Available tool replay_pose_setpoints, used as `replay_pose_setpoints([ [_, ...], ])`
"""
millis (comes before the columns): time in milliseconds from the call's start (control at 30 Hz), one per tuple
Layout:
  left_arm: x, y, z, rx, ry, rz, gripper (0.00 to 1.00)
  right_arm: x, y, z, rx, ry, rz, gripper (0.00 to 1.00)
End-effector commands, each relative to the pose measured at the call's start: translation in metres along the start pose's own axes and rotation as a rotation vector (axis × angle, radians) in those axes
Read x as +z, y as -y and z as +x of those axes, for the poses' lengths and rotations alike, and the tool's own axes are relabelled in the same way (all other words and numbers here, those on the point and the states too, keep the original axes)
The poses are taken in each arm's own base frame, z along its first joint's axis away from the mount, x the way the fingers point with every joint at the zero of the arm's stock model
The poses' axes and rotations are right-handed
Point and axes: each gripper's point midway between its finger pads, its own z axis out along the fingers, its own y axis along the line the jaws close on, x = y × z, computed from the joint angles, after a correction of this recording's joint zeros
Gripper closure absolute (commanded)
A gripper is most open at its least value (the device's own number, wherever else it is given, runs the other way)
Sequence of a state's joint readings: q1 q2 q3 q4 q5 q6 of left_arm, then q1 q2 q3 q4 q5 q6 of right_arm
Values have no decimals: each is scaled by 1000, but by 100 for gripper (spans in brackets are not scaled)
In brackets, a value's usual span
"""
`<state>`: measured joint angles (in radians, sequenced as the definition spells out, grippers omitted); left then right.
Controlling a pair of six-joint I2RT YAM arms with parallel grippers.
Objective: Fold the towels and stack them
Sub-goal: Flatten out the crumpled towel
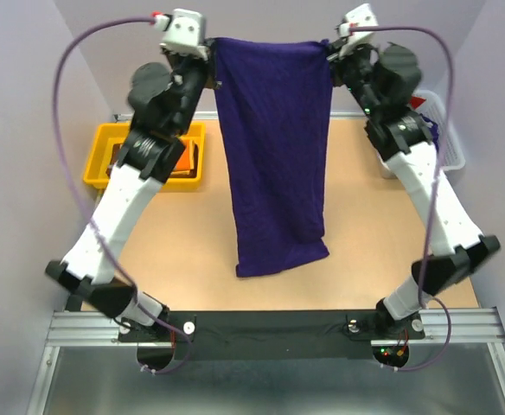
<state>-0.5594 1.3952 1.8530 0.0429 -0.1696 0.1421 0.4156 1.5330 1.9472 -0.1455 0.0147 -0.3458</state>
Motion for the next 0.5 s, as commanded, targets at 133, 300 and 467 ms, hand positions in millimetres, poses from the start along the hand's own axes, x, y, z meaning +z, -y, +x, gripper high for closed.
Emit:
replay_pose_setpoints([
  [133, 77, -34, 12, 5, 43, -70, 100, 58, 48, 35, -56, 34, 152, 99],
  [300, 93, -35, -11, -11, 99, -24, 100, 67, 57, 7, -54, 130, 148, 99],
  [467, 82, -32, -41, -22, 164, 11, 100, 55, 61, -24, -75, 200, 138, 100],
])
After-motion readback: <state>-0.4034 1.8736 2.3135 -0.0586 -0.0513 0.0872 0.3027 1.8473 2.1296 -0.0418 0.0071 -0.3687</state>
